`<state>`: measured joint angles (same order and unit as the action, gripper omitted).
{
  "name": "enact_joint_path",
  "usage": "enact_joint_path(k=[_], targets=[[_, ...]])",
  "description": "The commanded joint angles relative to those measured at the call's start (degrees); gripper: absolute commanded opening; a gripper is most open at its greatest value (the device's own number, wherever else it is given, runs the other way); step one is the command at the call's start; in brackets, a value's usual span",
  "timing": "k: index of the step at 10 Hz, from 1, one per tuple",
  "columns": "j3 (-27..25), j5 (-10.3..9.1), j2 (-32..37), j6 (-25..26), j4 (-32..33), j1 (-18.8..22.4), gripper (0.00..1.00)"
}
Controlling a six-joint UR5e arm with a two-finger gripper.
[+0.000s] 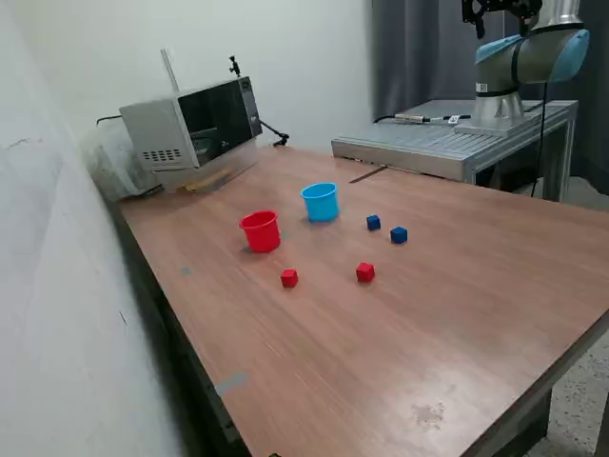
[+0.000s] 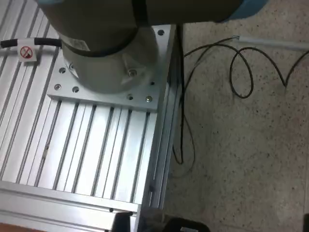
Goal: Place red objects in the red bin, and blue objects in the blue bin.
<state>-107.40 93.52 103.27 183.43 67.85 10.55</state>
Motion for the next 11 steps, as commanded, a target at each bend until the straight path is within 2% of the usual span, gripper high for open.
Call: enact_joint_path(k=[1,7,10,11], targets=[[0.1,0.0,0.0,0.0,0.0,-0.2,1.0],[-0.1,-0.09,0.0,0.0,1.0,0.5,1.0],[0.7,0.0,-0.6,-0.6,12.1,-1.0,1.0],[1.1,0.52,-1.3,-2.2,19.0,-1.8,1.0]])
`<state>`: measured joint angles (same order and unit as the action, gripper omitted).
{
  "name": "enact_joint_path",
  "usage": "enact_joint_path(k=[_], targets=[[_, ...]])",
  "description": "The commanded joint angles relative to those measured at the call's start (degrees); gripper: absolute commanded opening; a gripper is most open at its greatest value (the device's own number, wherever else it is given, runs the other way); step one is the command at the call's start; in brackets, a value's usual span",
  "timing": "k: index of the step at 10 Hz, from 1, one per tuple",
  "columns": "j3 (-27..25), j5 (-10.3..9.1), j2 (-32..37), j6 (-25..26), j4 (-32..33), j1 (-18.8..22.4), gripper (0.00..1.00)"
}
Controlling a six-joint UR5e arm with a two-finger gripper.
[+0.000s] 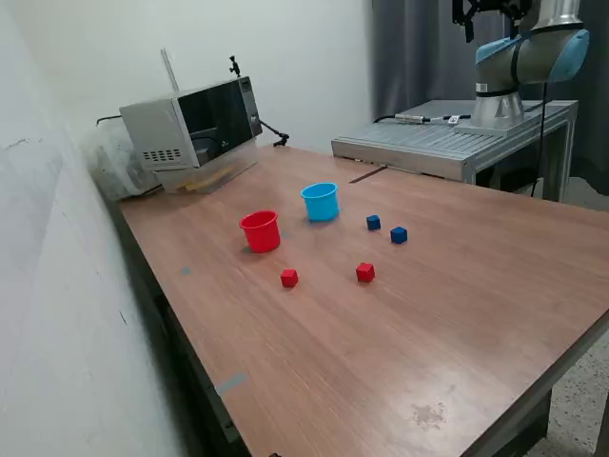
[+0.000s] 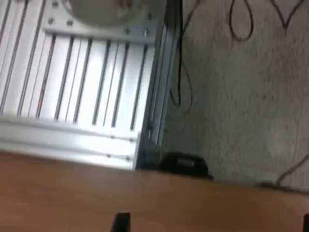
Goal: Place red objects in the red bin, and blue objects in the blue bin.
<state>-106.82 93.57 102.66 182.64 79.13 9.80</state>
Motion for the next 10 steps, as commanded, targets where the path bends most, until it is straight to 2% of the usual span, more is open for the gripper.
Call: enact_joint_path(k=[1,2,3,4,5,7,8,10], targets=[[1.0,1.0,-2.1,-3.1,14.4,-5.4,1.0],[1.9,0.65,-6.3,-4.6,21.2,-9.7,1.0],[3.4,-1.26,-11.7,-4.7,27.8,-12.5,1.0],[6.6,-5.46,-18.7,-6.8,33.2,-14.7,1.0],[8.7,-7.07,-22.2,-12.0,35.2,-14.9,1.0],[11.4,-10.06,-27.5,-12.8,37.8,-14.7,1.0],[10.6,-10.59,-28.8,-12.4,40.7,-14.5,1.0],[2.4,-11.13,-29.7,-6.6,48.6,-14.1,1.0]])
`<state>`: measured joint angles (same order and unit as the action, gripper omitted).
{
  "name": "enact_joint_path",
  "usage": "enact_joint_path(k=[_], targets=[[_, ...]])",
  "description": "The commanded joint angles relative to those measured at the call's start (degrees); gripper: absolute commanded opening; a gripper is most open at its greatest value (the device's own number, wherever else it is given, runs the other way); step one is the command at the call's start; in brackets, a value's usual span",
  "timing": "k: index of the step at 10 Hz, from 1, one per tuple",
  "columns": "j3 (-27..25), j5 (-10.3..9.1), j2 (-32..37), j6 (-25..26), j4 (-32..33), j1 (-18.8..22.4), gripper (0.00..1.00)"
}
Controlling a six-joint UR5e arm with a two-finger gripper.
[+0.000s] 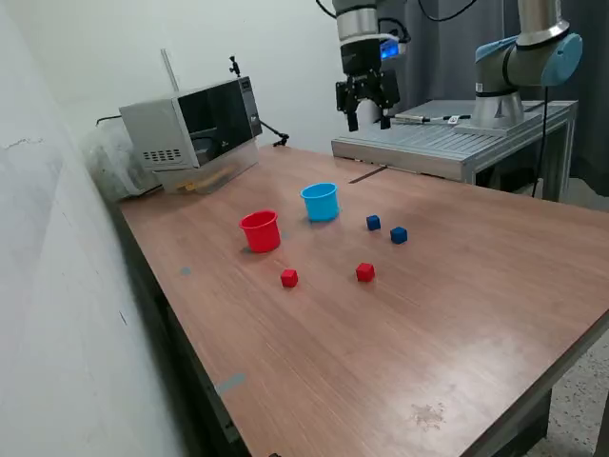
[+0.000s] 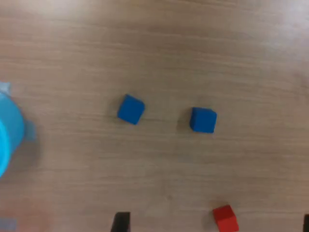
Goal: Place red objects in the red bin, and blue objects in the blue bin.
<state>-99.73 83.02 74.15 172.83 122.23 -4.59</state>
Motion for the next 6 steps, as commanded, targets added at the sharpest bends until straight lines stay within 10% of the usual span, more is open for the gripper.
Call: enact_joint_path(k=[1,6], targets=[[-6.9,-0.58,-2.4,5.2,8.4,2.1,1.0],[-5.6,2.67,-11.2,13.4,11.2,14.8,1.0]])
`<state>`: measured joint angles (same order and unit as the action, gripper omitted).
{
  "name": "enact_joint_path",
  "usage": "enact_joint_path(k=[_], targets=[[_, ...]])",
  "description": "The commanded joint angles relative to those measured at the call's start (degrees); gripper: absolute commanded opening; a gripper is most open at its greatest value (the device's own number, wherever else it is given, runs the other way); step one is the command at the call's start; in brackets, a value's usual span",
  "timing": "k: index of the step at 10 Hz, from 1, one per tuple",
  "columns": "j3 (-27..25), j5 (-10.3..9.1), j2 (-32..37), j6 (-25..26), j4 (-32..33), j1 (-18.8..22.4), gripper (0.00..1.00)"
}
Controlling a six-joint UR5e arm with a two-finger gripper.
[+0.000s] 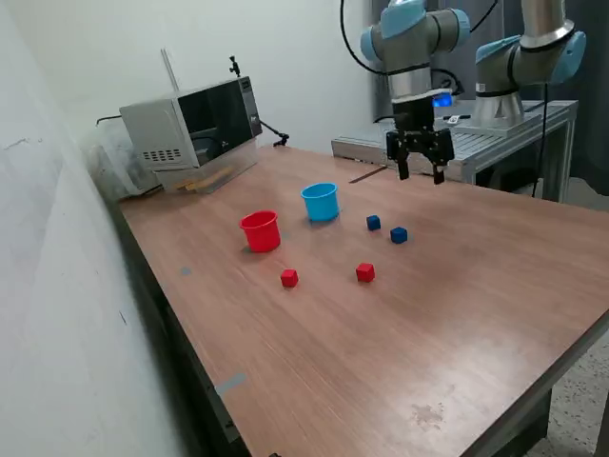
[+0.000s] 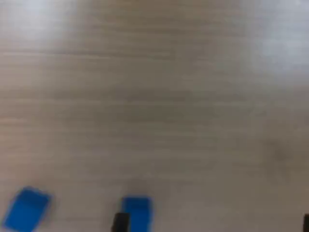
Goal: Place red objects in the red bin, and blue objects in the blue bin.
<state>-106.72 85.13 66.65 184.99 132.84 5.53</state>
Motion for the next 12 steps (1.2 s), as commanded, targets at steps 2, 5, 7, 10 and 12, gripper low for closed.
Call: enact_joint_path(k=[2,5,7,10,12], targets=[[4.0,3.7,-8.2,4.7,2.0,6.2,1.0],[7.2,4.69,-10.6,3.9,2.0,1.1,1.0],[7.5,4.87,-10.8,1.2,1.8,-2.5,1.0],[7.3,4.87,-11.0,1.1,1.9,-2.9,1.0],[7.1,4.78,-11.9,1.1,2.0,-2.2,1.0]])
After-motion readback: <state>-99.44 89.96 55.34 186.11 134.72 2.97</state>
